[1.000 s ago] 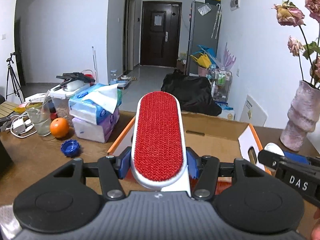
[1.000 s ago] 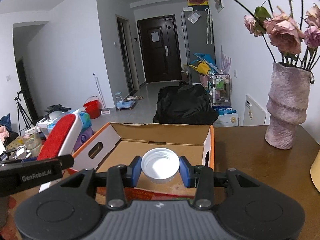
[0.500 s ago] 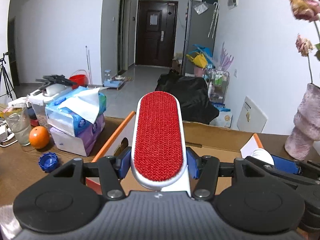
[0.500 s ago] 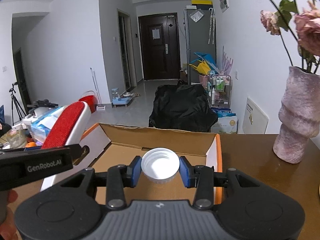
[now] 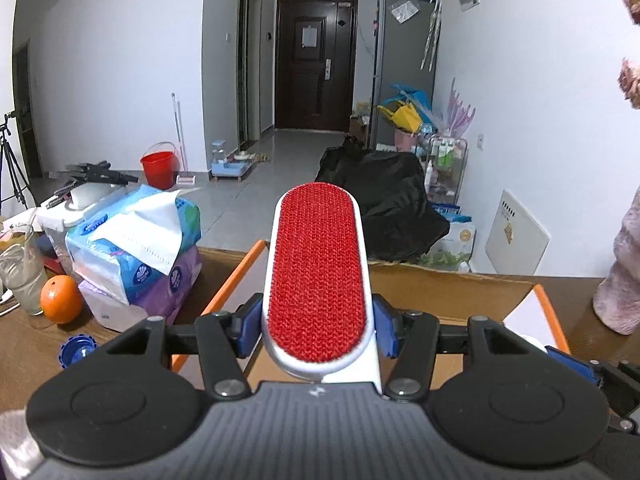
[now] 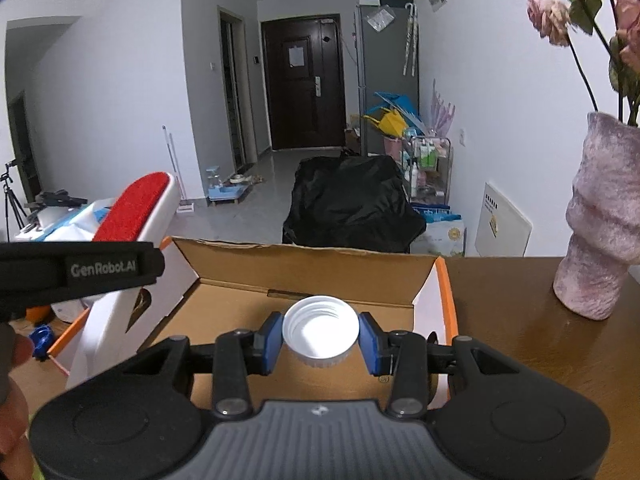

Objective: Organize rigid objects
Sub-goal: 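Open both grippers to drop the lint brush and cap into the box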

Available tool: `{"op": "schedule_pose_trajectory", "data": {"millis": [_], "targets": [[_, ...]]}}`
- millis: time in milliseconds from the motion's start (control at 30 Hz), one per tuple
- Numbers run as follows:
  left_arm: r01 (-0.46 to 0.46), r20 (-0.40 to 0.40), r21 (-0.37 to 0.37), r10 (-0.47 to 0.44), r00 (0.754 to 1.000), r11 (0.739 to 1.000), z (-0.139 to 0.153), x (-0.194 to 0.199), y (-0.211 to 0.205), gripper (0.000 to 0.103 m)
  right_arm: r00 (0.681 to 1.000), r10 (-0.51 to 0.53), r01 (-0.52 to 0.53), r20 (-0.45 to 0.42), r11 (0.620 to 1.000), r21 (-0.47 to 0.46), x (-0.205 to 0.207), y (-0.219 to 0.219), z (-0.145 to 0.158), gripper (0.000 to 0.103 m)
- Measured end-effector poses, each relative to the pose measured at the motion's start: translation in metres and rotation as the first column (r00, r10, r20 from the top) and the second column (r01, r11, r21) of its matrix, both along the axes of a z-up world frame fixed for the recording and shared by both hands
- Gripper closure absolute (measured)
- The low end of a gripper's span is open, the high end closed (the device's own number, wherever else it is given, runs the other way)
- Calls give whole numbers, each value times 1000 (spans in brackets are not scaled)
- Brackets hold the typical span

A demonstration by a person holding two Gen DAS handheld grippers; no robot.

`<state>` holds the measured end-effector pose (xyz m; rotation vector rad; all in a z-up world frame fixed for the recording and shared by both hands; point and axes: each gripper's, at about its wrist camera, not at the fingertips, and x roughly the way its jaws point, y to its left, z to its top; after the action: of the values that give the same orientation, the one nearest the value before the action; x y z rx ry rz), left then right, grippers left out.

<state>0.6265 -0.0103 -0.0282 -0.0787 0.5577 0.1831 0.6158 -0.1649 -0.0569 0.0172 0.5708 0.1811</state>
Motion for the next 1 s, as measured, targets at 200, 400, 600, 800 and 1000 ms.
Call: {"op": "schedule_pose_trajectory", "data": {"millis": [200, 400, 600, 800, 1000], "targets": [[1, -42, 2, -1, 999, 1000, -13, 10, 5, 46, 1000, -12, 11, -4, 1000, -8, 3, 5, -2, 64], [6, -74, -12, -7, 997, 1000, -16, 14, 11, 36, 999, -29, 28, -25, 999, -23, 9, 5, -5, 62], [-58, -3, 44, 58, 998, 997, 4, -8, 21, 0, 996, -92, 91, -17, 995, -42, 8, 1, -3, 12], [-67, 3, 51, 67, 998, 996, 8, -14, 26, 0, 996, -86, 85, -20, 995, -45, 5, 2, -2, 2], [-60, -11, 41, 61, 998, 997, 6, -16, 26, 0, 997, -70, 69, -14, 997, -45, 1, 1, 3, 1]]}}
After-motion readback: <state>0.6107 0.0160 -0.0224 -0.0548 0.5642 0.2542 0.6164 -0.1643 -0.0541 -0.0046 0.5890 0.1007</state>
